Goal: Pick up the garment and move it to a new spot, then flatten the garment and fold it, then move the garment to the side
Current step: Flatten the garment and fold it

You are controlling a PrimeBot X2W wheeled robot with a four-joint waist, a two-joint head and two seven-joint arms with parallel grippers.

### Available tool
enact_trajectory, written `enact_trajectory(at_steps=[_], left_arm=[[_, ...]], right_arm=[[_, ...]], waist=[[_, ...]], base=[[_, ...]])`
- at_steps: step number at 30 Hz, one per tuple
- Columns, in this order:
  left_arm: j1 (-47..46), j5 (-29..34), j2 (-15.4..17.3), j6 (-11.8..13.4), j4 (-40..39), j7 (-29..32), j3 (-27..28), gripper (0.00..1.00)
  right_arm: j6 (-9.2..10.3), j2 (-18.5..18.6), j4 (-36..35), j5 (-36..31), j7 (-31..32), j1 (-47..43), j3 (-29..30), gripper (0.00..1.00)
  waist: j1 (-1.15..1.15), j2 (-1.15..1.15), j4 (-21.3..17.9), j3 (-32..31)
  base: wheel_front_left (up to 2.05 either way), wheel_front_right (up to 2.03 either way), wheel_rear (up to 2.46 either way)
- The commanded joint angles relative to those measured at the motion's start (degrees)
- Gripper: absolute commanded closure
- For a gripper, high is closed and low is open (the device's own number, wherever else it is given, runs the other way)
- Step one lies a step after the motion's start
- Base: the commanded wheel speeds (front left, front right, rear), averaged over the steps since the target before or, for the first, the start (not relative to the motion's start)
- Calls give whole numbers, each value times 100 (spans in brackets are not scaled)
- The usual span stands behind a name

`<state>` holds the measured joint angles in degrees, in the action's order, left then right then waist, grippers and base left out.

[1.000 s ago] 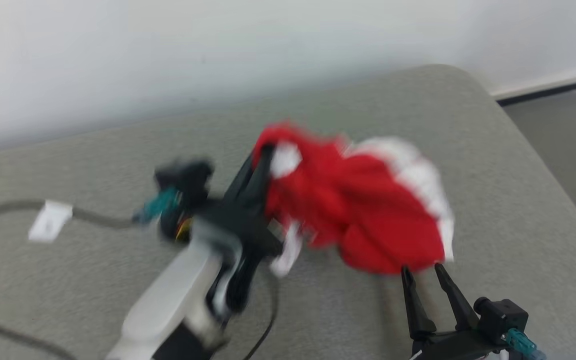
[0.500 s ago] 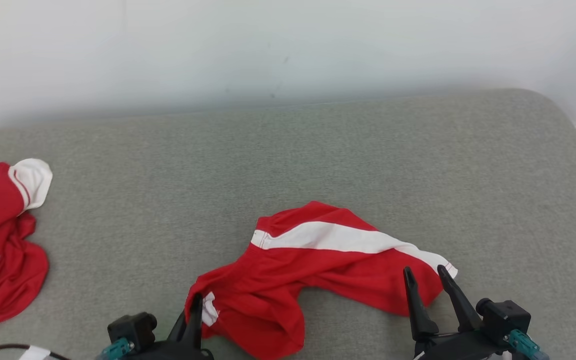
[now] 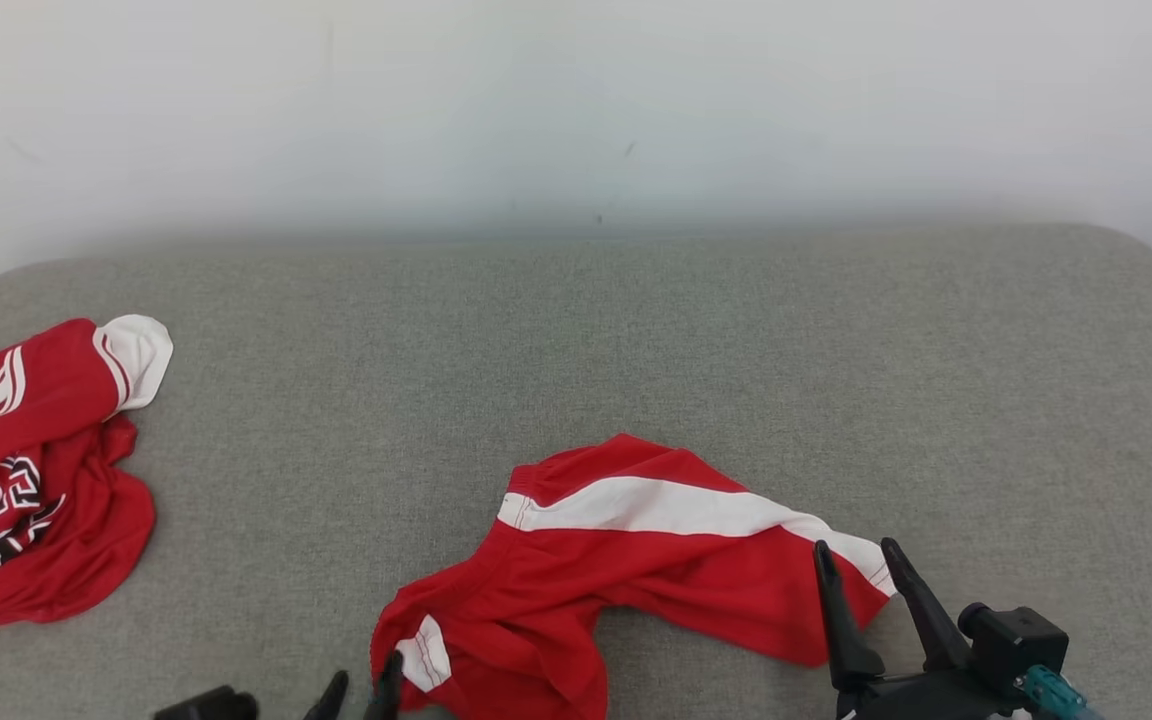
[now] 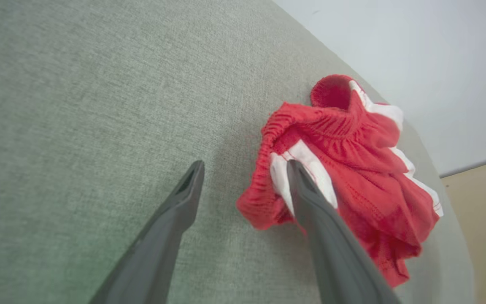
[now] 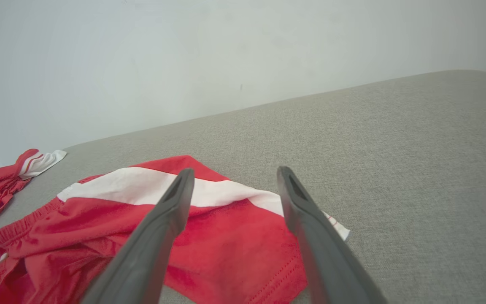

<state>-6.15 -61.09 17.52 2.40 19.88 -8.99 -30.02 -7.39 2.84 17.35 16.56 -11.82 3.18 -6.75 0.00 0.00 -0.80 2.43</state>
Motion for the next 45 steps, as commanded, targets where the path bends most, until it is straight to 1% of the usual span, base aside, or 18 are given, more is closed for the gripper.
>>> enact_trajectory(at_steps=[1,2,6,7,10,12,14,17,20,23,25,31,32,33,34,36,43,45], left_arm=[[102,-110,123,-43,-205,97,51,0],[131,-192,234,-41,-422,162,146,0],[58,-245,655,258,-1282,465,369,0],[-93,-148,778,337,-1493,605,340,0],[-544,34,909,519,-1818,1130,126,0],[-933,156,890,615,-1711,1526,-93,0],[-1341,270,736,719,-1454,1918,-329,0],[-1866,361,510,778,-897,2394,-630,0],[-2289,457,357,813,-333,2703,-822,0],[-2577,555,334,911,134,2935,-910,0],[-2670,515,347,966,305,3099,-919,0],[-2695,190,399,833,306,3482,-808,0],[-2710,159,422,822,283,3543,-806,2],[-2720,124,438,832,256,3597,-799,9],[-2729,97,454,844,212,3654,-797,13],[-2719,-7,496,824,88,3809,-777,18],[-2746,-109,677,891,-281,4128,-757,20],[-2767,-114,665,873,-320,4138,-765,27]], right_arm=[[-20,10,-29,-37,18,-100,37,0],[-20,9,-44,-19,35,-94,67,0],[-20,10,-224,11,293,-62,232,0],[-20,12,-296,-8,436,-50,303,0],[-20,5,-576,-112,906,27,473,0],[-20,6,-808,-162,1189,86,493,0],[-20,8,-1004,-179,1407,132,475,0],[-20,7,-1216,-153,1595,187,369,0],[-20,5,-1308,-61,1682,168,236,0],[-20,9,-1358,-20,1687,165,135,0],[-20,8,-1356,12,1655,164,121,0],[-20,6,-1318,10,1575,154,190,0],[-20,6,-1312,9,1569,153,195,0],[-20,6,-1304,15,1552,151,195,0],[-20,6,-1301,20,1538,149,193,0],[-20,7,-1299,21,1525,136,187,0],[-20,8,-1258,5,1504,150,197,0],[-20,7,-1249,12,1500,184,174,0]], waist=[[0,0,-7,-17],[0,0,-11,-18],[0,0,-42,-17],[0,0,-50,-9],[0,0,-97,13],[0,0,-174,50],[0,0,-272,96],[0,0,-442,177],[0,0,-615,279],[0,0,-777,370],[0,0,-843,419],[0,0,-891,499],[0,0,-892,503],[0,0,-891,504],[0,0,-888,504],[0,0,-874,503],[0,0,-816,514],[0,0,-811,533]], base=[[0,0,0],[0,0,0],[0,0,0],[0,0,0],[0,0,0],[0,0,0],[0,0,0],[0,0,0],[0,0,0],[0,0,0],[0,0,0],[0,0,0],[0,0,0],[0,0,0],[0,0,0],[0,0,0],[0,0,0],[0,0,0]])
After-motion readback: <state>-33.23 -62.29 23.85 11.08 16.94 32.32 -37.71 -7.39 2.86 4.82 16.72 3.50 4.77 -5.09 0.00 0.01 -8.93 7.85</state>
